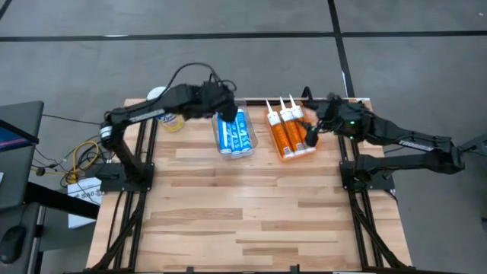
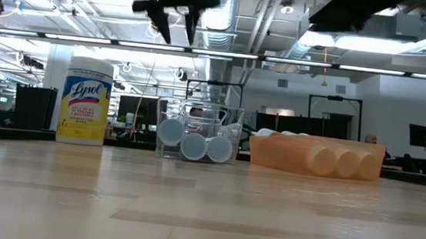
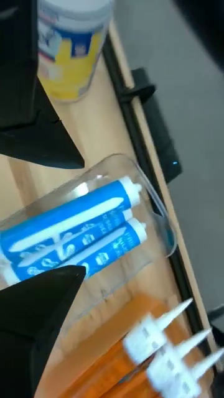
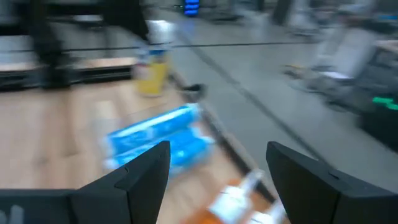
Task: Pick & place silicon tubes, Sealant and Lysol wipes
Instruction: Return to Home Position
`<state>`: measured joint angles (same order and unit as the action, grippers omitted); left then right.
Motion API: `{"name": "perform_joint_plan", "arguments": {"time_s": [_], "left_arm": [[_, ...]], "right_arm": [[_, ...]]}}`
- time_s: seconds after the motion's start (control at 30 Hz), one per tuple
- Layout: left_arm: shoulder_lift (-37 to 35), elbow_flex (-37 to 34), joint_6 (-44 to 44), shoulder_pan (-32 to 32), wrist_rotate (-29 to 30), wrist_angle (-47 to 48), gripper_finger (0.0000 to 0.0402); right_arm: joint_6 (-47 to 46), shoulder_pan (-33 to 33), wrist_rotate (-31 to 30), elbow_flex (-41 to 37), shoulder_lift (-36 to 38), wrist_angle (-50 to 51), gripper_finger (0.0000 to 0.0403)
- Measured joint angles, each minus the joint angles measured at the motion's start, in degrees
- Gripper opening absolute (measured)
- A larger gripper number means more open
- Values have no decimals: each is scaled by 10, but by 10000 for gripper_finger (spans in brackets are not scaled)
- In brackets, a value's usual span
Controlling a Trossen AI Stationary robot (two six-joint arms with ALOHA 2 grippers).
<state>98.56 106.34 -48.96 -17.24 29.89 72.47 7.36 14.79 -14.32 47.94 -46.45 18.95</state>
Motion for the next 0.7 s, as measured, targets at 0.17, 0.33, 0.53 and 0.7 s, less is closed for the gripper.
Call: {"name": "perform_joint_plan", "arguments": {"time_s": [0.17, 0.33, 0.53, 0.7], "left_arm": [[-57, -62, -12, 66, 60, -8, 261], [-131, -177, -29, 112, 69, -92, 257], [-225, -345, -30, 172, 59, -268, 236], [-294, -475, -31, 230, 59, -399, 219]], "right_arm": [[-69, 15, -65, 0, 55, 65, 260], [-75, 22, 71, 0, 111, 169, 260], [-103, -5, 174, 0, 157, 203, 260], [-131, -37, 174, 0, 179, 225, 260]]}}
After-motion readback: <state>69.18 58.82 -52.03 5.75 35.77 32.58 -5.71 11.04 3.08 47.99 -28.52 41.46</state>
